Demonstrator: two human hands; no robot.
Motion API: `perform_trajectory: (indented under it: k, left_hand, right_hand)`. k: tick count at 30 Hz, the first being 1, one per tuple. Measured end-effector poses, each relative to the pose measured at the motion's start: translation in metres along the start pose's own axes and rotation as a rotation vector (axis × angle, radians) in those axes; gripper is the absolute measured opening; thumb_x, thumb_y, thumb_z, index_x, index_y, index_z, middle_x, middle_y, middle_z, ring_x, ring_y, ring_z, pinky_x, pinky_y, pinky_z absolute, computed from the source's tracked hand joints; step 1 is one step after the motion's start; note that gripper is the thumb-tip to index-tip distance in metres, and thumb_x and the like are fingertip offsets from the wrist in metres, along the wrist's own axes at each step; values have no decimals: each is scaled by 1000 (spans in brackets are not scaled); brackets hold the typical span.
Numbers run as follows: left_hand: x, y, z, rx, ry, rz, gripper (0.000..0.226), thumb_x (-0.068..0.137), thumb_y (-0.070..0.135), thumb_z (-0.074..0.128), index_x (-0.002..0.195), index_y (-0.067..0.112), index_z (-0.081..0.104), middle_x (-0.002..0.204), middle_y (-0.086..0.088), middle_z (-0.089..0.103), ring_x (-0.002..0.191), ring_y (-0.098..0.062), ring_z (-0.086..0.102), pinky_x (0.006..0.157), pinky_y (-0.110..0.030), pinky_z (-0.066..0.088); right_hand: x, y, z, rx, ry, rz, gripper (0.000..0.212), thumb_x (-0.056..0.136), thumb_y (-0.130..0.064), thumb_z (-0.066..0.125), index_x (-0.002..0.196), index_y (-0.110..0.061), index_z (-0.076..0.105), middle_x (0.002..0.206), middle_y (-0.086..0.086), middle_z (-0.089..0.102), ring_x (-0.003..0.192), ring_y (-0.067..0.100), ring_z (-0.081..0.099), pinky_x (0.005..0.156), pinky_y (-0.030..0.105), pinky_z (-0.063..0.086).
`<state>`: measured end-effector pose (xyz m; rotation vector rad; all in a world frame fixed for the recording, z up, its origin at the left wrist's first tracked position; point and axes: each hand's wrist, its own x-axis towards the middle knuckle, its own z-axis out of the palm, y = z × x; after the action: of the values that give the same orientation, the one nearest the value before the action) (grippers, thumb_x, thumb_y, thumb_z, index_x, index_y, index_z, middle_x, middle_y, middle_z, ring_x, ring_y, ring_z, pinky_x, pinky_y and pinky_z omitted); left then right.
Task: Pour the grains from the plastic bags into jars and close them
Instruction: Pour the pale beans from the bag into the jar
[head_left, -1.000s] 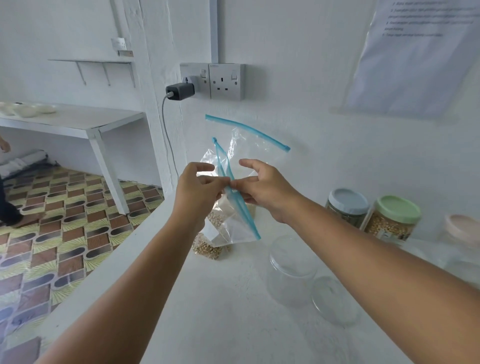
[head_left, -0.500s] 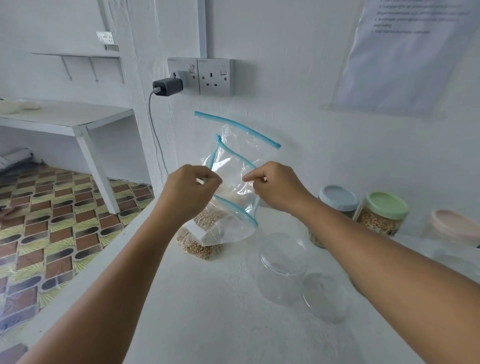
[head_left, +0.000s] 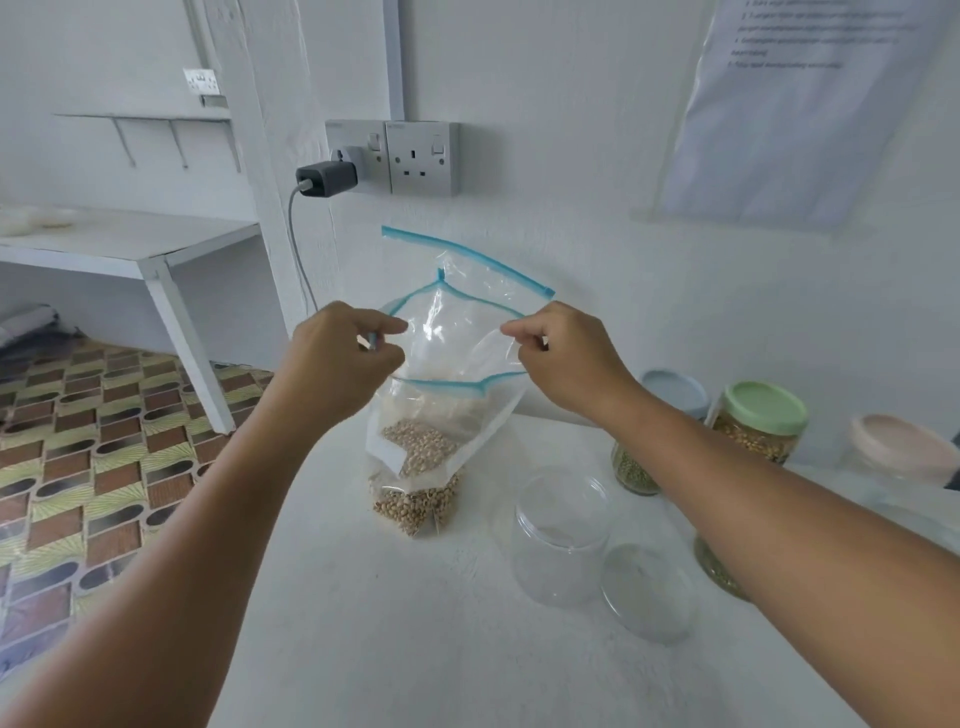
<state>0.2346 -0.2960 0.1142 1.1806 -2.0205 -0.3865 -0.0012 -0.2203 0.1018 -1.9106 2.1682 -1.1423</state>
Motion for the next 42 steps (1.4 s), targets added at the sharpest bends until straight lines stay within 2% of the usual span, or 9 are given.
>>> perform_trajectory:
  k: [4, 7, 14, 20, 23, 25, 28, 33, 42]
  left_hand:
    - [-5, -7, 6, -48, 27, -55, 26, 93, 22, 66, 115, 24, 80, 109, 1, 66, 78, -5, 62, 55, -4, 39]
    - [-8, 0, 13, -85, -28, -18, 27, 94, 26, 65, 115, 33, 79, 109, 4, 63, 81, -3, 63, 64, -10, 37]
    - [-21, 12, 27, -211, -129, 45, 22, 99, 26, 64, 114, 32, 78, 84, 9, 48, 45, 6, 52, 48, -10, 34]
    - [-36, 4, 30, -362, -232, 106, 20, 100, 29, 67, 110, 42, 79, 113, 14, 64, 88, -4, 66, 79, -10, 48]
    - [-43, -6, 28, -584, -304, 92, 22, 97, 23, 69, 106, 39, 82, 121, 11, 70, 108, -14, 71, 99, -32, 54]
    - [-47, -18, 29, -725, -291, 24, 25, 99, 13, 67, 105, 31, 83, 121, 5, 73, 110, -18, 71, 102, -38, 55]
    - [-48, -45, 38, -779, -218, -119, 23, 99, 21, 64, 107, 34, 82, 122, 10, 73, 117, -10, 66, 104, -35, 50]
    - [-43, -106, 75, -671, -179, -501, 16, 102, 27, 65, 109, 32, 78, 122, 12, 71, 125, -14, 59, 102, -36, 39]
    - [-27, -132, 103, -892, -284, -849, 14, 96, 25, 76, 109, 26, 79, 119, 0, 65, 116, -27, 55, 108, -45, 47]
  right_hand:
    - [-5, 14, -6, 9, -18, 117, 34, 101, -7, 54, 124, -17, 76, 125, 0, 69, 117, 16, 62, 78, 0, 35]
    - [-6, 14, -4, -30, -80, 82, 35, 99, -11, 55, 120, -26, 77, 121, -3, 65, 114, 15, 62, 94, 18, 42]
    - [5, -28, -13, 70, -127, 21, 23, 96, -32, 60, 104, -34, 82, 123, -8, 68, 125, 9, 53, 111, 34, 42]
    - [12, -57, -6, 169, -329, 307, 63, 98, -70, 45, 113, -18, 76, 137, 6, 63, 117, 22, 58, 93, 36, 39]
    - [11, -54, 6, 170, -292, 294, 64, 95, -69, 55, 93, -7, 70, 92, 12, 68, 89, 25, 64, 82, 37, 46]
    - [10, -50, 12, 136, -267, 247, 52, 96, -54, 65, 66, -13, 53, 61, 3, 48, 60, 18, 50, 64, 33, 40]
    - [9, -42, 13, 111, -224, 217, 51, 99, -37, 67, 63, -13, 40, 56, -5, 30, 52, 14, 30, 58, 32, 29]
    - [9, -34, 14, 158, -188, 167, 37, 98, -44, 67, 101, -9, 76, 110, 17, 72, 105, 31, 65, 85, 32, 51]
    - [6, -22, 16, 239, -86, 94, 18, 99, -30, 69, 116, -29, 76, 111, -13, 70, 104, 8, 62, 93, 25, 46]
